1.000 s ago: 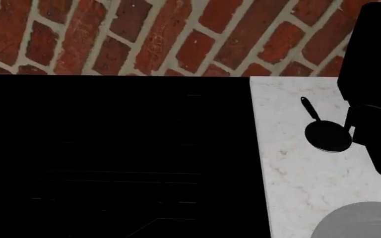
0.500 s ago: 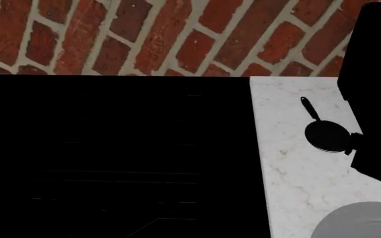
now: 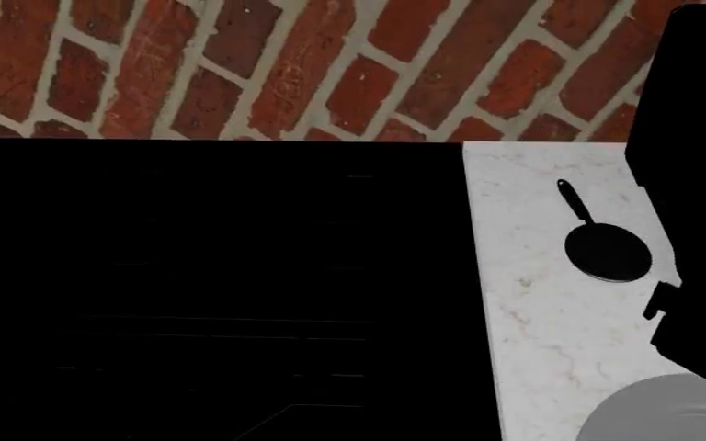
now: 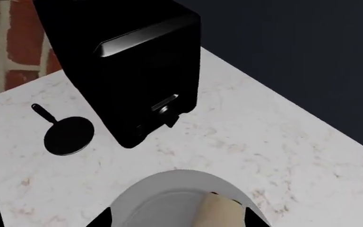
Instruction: Pick the burrito from the counter and place it in the microwave.
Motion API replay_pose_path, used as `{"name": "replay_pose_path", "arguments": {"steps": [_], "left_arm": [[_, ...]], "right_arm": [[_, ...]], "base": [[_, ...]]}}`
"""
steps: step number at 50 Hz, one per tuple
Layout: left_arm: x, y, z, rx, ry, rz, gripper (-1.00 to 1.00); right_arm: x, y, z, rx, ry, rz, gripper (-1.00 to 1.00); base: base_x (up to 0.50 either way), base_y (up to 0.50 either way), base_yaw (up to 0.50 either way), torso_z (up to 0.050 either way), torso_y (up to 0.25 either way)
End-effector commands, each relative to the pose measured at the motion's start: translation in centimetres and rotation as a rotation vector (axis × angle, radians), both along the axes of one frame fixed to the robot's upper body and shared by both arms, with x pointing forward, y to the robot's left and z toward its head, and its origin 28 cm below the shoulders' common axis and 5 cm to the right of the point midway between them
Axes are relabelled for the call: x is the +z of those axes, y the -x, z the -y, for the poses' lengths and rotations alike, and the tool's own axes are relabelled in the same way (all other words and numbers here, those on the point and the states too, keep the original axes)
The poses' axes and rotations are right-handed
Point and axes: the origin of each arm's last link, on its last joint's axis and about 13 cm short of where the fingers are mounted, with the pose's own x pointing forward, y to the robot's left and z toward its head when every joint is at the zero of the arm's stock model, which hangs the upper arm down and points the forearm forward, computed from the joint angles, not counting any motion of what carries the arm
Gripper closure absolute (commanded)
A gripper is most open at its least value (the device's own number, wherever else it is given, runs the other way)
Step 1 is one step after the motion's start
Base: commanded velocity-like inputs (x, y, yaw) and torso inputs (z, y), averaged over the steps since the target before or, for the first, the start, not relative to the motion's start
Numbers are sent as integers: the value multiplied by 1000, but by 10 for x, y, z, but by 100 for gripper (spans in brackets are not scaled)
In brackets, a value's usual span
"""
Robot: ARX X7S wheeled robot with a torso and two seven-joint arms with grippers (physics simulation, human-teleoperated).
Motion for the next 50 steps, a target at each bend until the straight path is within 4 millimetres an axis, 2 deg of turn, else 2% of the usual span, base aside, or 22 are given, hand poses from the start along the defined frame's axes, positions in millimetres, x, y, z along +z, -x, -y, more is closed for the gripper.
{"name": "replay_pose_path", "arguments": {"steps": [1,50], "left_arm": [[0,0,-1,2,0,-1,-100],[3,2,-4,-9,8,13,-100]], "right_arm": [[-8,-1,3,-50,-43,-39,-100],[-24,4,19,-208,-198,-81,-100]], "base": [[0,0,0,0,0],[0,0,0,0,0]]}}
